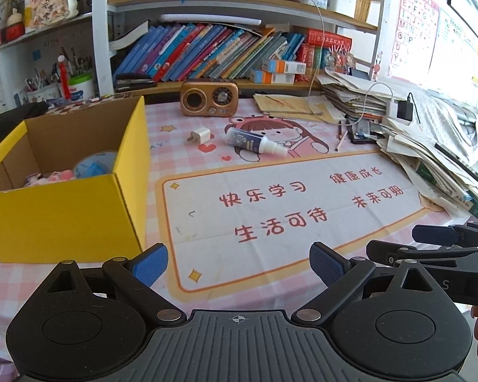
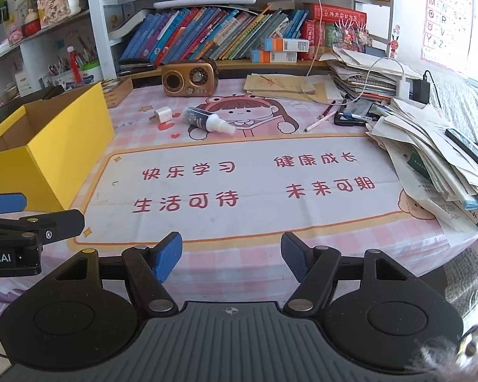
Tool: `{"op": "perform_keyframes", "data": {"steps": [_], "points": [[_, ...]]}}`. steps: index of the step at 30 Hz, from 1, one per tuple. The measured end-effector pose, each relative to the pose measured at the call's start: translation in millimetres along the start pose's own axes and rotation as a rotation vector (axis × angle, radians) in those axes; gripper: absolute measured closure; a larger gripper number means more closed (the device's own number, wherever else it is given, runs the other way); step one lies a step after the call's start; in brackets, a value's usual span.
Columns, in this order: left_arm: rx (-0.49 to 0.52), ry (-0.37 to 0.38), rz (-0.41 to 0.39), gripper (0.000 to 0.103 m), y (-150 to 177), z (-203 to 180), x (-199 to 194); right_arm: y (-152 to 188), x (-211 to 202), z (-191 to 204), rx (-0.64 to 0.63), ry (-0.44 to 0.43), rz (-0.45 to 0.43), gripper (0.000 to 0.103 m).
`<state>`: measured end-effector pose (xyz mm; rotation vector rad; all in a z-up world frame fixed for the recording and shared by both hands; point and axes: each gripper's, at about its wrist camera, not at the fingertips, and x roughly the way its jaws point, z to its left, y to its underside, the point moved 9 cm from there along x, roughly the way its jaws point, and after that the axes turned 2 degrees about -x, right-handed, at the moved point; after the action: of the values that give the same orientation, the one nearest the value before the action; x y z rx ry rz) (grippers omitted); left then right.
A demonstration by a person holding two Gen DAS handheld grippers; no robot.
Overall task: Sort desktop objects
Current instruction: 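Move both open tools toward the spray bottle and white plug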
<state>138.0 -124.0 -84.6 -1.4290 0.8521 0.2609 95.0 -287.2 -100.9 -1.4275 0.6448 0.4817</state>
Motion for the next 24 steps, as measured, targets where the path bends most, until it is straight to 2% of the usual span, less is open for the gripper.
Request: {"op": "perform_keyframes", "data": {"steps": [11, 24], "points": [[-0.007, -0.005, 0.028, 0.006, -25.3, -15.4, 44.1, -26.0, 40.4, -27.7, -0.013, -0.015, 0.032, 0.036], [-0.066, -0.105, 0.018, 0.006, -72.1, -15.8, 87.8, -84.4, 100.0, -48.8, -0.149, -0.109, 0.020, 0.036]]}}
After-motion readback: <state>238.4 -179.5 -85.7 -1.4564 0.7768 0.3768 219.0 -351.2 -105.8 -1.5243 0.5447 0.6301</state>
